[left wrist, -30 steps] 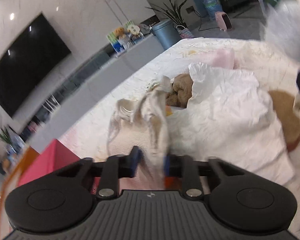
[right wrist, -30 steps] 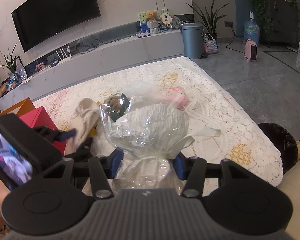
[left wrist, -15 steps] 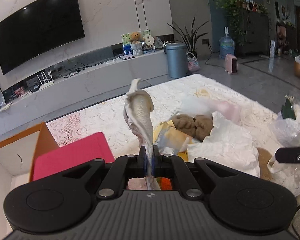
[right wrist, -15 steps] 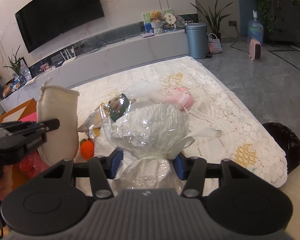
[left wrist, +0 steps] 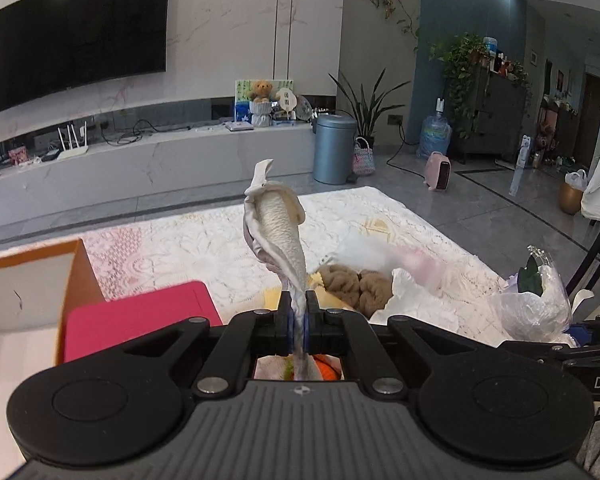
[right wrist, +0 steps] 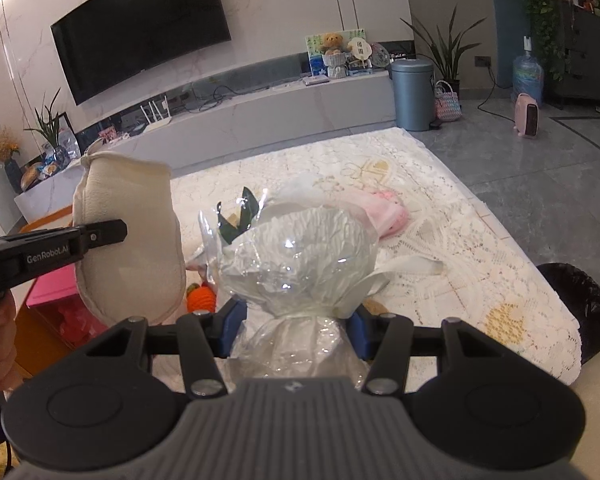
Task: Organize soft objects
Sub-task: 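Carry the beige cloth bag in the left tool while the right tool carries the bundle toward the box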
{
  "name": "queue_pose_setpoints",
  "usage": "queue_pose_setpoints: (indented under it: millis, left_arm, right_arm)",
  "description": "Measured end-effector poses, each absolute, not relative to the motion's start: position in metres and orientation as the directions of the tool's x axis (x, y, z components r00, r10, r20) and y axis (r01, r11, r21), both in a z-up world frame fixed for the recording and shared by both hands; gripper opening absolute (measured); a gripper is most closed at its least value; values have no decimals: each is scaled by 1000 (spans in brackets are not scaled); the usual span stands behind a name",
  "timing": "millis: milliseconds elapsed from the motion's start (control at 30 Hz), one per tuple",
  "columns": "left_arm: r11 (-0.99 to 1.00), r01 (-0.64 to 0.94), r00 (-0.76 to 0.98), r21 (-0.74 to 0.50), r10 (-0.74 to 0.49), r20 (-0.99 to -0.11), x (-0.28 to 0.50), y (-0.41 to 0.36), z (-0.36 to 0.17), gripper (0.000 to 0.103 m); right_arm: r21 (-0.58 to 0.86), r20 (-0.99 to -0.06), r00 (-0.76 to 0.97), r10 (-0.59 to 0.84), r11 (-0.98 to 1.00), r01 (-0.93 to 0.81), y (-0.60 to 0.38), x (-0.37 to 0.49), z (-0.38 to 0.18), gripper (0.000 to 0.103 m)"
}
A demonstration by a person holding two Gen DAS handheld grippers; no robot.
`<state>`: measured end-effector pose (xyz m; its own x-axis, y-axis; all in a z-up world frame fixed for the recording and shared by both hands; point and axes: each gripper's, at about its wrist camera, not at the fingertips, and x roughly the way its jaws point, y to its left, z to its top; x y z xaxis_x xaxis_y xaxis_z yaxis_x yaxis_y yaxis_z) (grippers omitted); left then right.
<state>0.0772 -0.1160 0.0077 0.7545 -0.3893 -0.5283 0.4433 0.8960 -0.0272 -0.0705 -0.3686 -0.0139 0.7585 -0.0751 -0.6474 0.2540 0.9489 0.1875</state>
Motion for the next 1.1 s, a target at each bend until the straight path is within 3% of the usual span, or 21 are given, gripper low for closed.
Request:
queue_pose_setpoints:
  millis: [233, 467, 667, 900, 1000, 1100]
  left_arm:
    - [895, 445, 784, -11, -396, -478, 66, -101, 28, 5]
    - [929, 358, 811, -88, -356, -465, 58, -54, 53, 5]
    - [959, 236, 870, -158, -280, -405, 45, 10, 78, 5]
    - [979, 99, 899, -180, -165, -405, 34, 83, 86, 5]
    - [968, 81, 887, -236, -178, -425, 37, 110, 76, 5]
    - [956, 73, 860, -284, -205, -467, 44, 132, 60, 5]
  right_arm:
    - [237, -554, 832, -40, 950, 204, -358, -83, 16, 52]
    - [215, -467, 885, 1, 970, 112, -326, -100, 62, 52]
    - [190, -363, 930, 51, 982, 20, -274, -121, 119, 52]
    - [137, -268, 948, 171, 981, -138, -191, -126, 162, 55]
    - [142, -271, 933, 235, 969, -202, -155, -114, 165, 54]
    - [102, -340, 899, 276, 961, -256, -116, -92, 159, 54]
